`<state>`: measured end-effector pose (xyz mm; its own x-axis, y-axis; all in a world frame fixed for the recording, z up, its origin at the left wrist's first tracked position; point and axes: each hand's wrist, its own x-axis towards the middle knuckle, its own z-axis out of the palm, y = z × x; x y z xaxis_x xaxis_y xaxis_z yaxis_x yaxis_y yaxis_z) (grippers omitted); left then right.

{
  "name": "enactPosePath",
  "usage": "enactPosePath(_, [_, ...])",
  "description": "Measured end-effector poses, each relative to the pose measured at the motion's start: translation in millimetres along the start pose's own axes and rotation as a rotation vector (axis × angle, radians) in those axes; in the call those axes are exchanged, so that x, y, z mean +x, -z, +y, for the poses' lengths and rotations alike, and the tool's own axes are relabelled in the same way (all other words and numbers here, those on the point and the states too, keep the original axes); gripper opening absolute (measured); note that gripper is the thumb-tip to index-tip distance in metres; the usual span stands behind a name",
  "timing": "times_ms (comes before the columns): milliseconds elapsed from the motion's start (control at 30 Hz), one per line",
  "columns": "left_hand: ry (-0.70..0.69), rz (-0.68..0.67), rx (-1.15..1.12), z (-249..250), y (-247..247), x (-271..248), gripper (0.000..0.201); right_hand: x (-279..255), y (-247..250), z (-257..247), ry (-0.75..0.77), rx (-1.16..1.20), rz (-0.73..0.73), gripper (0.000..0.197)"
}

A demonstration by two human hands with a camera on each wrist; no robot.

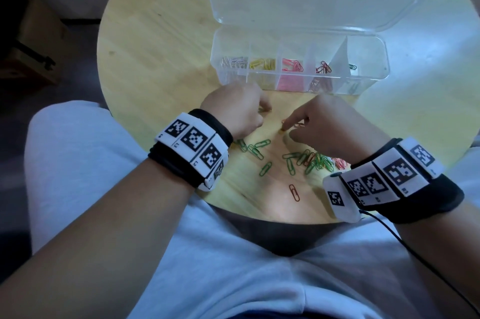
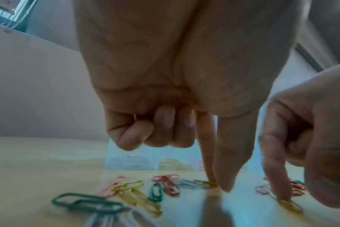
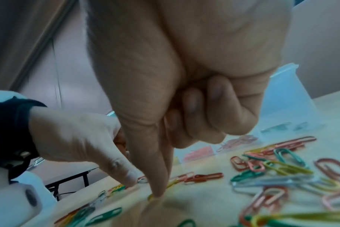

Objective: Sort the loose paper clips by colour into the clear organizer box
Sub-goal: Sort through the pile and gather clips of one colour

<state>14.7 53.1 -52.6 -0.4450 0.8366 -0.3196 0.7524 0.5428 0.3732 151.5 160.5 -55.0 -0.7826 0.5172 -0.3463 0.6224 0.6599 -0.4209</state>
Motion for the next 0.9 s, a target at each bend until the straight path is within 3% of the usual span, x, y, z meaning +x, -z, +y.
enactPosePath(67, [0.024,0.017,0.024,3.4,-1.4,-1.9,0.023,1.2,-2.1,1.3,0.009,-0.012,-0.004,0.012])
enactPosePath(300, [0.039,0.031,0.068,5.6,-4.0,-2.6,0.012,2.4,-7.0,3.7,0.057,-0.02,0.018,0.027])
enactPosePath(400, [0.052,0.033,0.076,5.4,-4.6,-1.8,0.004,2.9,-6.2,5.3,0.047,-0.036,0.018,0.016])
enactPosePath(633, [0.023,-0.019,0.079,5.4,-7.6,-4.1,0.01,1.6,-6.6,2.8,-0.017,-0.068,-0.005,0.01])
enactPosePath(800, [-0.042,-0.104,-0.196,4.8,-6.9,-4.6,0.03,-2.3,-8.4,2.3,-0.06,-0.116,-0.01,0.025])
enactPosePath(900, [-0.109,-0.14,-0.246,4.6,-6.9,-8.3,0.04,-5.8,-7.7,1.2,-0.055,-0.129,-0.012,0.024])
